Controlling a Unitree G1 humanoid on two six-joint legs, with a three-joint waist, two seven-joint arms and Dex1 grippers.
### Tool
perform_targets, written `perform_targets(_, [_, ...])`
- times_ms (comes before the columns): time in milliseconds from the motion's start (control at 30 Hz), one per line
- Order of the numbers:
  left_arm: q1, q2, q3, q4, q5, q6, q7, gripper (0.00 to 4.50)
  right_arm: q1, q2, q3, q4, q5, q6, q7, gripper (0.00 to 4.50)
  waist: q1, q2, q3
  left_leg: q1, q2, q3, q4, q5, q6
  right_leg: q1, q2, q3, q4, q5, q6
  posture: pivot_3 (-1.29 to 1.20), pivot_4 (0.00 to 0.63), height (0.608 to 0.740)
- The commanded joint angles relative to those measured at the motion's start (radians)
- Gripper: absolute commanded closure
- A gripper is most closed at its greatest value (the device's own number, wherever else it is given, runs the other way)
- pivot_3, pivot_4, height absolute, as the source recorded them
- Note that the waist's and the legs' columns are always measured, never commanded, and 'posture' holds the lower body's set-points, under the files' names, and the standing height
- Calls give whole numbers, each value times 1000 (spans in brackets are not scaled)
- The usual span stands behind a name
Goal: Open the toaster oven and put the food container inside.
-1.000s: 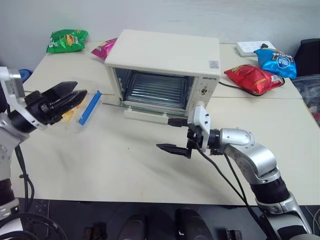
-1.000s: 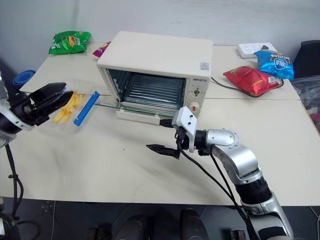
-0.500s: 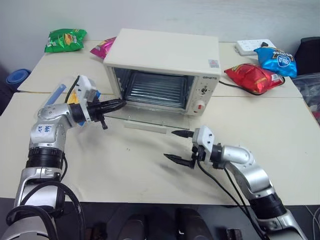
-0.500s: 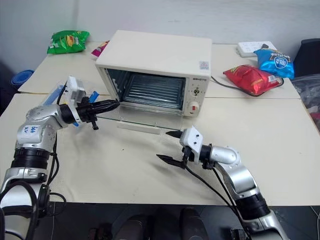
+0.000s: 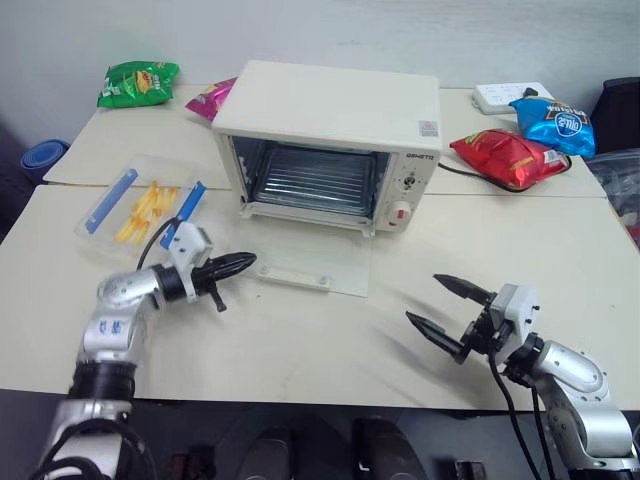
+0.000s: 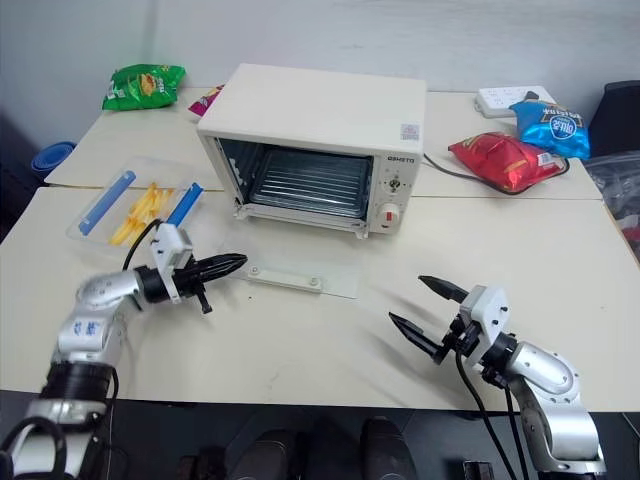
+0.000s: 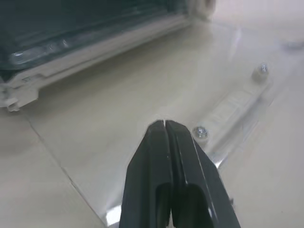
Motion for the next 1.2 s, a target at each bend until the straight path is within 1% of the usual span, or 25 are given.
perform_targets(33, [48,-8,115,-100,-90,48,82,4290,-61,9,6,-15,74,49,10,0,3,-2,0,0,0,0,1,0,0,0,0,0,0,0,0,0,150,740])
perform_targets(67, [94,-10,152,-183,-169,114,88,4075,-88,7,24,-15,98,71,34,0,2,-2,0,0,0,0,1,0,0,0,0,0,0,0,0,0,150,740])
perform_targets(100, [144,-4,182,-251,-201,141,96,3878,-114,4,45,-14,82,62,48,0,-1,-2,0,0,0,0,1,0,0,0,0,0,0,0,0,0,150,740])
perform_targets(133, [201,1,223,-323,-237,176,116,3579,-139,10,64,-15,83,64,59,0,-1,-2,0,0,1,0,0,0,0,0,0,1,0,0,0,0,150,740])
perform_targets(233, [324,-11,353,-440,-297,231,230,2717,-191,47,93,-16,79,56,40,0,-1,-2,0,0,2,0,-2,0,-1,0,0,1,0,0,0,0,150,740])
perform_targets(267, [380,-27,413,-466,-309,236,279,2330,-208,58,109,-17,68,41,43,0,3,-2,0,0,2,-1,-2,0,-1,-1,0,1,-1,0,0,0,150,740])
perform_targets(300, [425,-42,459,-494,-315,241,323,2033,-223,72,122,-18,61,30,44,0,4,-2,0,0,1,-1,-1,0,-1,0,0,1,-2,0,0,0,150,740])
perform_targets(333, [474,-73,518,-499,-264,187,391,1776,-243,95,133,-22,61,25,31,0,4,-2,0,0,1,-1,-1,0,-1,0,0,1,-2,0,0,0,150,740])
perform_targets(367, [516,-99,576,-484,-245,163,445,1415,-262,117,143,-24,58,9,24,0,5,-2,0,0,1,-1,-1,0,0,1,0,1,-3,0,0,0,150,740])
perform_targets(400, [552,-122,635,-456,-243,145,490,1173,-284,149,147,-24,63,-19,17,0,3,-2,0,1,1,-1,-1,0,0,1,0,1,-4,0,0,0,150,740])
perform_targets(433, [578,-141,688,-434,-258,131,521,813,-306,174,150,-23,62,-33,3,0,4,-2,0,1,1,0,-1,0,0,1,0,1,-4,0,0,0,150,740])
perform_targets(467, [604,-154,733,-432,-296,144,543,548,-327,188,160,-20,57,-50,11,0,4,-3,0,1,1,-1,-1,-1,0,1,1,1,-4,0,0,0,150,740])
perform_targets(500, [625,-164,762,-437,-323,155,561,205,-339,192,169,-18,52,-60,21,0,5,-3,0,1,2,-1,-1,-1,-1,1,1,0,-3,0,0,0,150,740])
perform_targets(533, [647,-171,791,-442,-366,185,578,17,-351,194,178,-14,41,-73,31,0,8,-4,-1,1,1,-1,-1,-1,-1,1,1,0,-3,0,0,0,150,740])
perform_targets(567, [668,-172,814,-451,-439,268,627,17,-359,196,183,-9,35,-82,33,0,13,-5,-1,0,1,-1,-1,-1,0,1,0,0,-4,0,0,0,150,740])
perform_targets(600, [690,-166,823,-465,-474,321,653,17,-366,195,186,-1,28,-94,38,0,16,-6,-2,0,1,-2,0,-1,0,3,0,0,-5,0,0,0,150,740])
perform_targets(700, [687,-133,823,-540,-574,399,700,17,-380,182,188,29,14,-120,56,0,28,-6,-2,2,1,-5,0,-3,2,8,0,-1,-8,0,0,0,150,740])
perform_targets(800, [578,-80,799,-610,-694,470,825,17,-385,161,178,57,10,-128,71,0,34,-7,-2,2,0,-10,1,-3,2,11,0,-2,-9,0,-1,0,150,740])
perform_targets(867, [501,-11,743,-623,-684,554,941,17,-379,145,171,65,13,-128,81,0,33,-7,-2,3,0,-14,2,-3,1,13,0,-2,-10,0,-1,0,150,740])
perform_targets(900, [464,11,726,-620,-707,586,986,17,-378,140,170,67,13,-129,84,0,29,-6,-2,3,-1,-15,2,-2,1,13,0,-2,-9,0,-1,0,150,740])
perform_targets(967, [337,47,675,-584,-730,669,1165,17,-369,132,170,58,16,-123,83,0,22,-5,-3,3,-2,-15,1,-2,0,13,1,-1,-8,0,-1,0,150,740])
perform_targets(1033, [207,38,644,-510,-749,730,1349,17,-359,129,172,47,18,-118,79,0,14,-4,-3,3,-2,-14,0,-2,0,12,1,-2,-5,0,-1,0,150,740])
perform_targets(1067, [168,30,639,-485,-754,747,1403,17,-356,129,173,44,17,-118,78,0,6,-5,-3,3,-1,-15,0,-2,0,11,2,-2,-5,0,-1,0,150,740])
perform_targets(1133, [79,16,618,-431,-716,749,1485,17,-351,130,173,39,12,-121,71,0,0,-5,-3,3,-2,-16,-1,-2,-1,10,3,-1,-4,0,0,0,150,740])
perform_targets(1200, [-9,26,587,-357,-710,786,1530,17,-349,132,170,36,6,-124,60,0,-2,-5,-3,3,-3,-17,0,-2,-1,8,3,-1,-3,0,0,0,150,740])
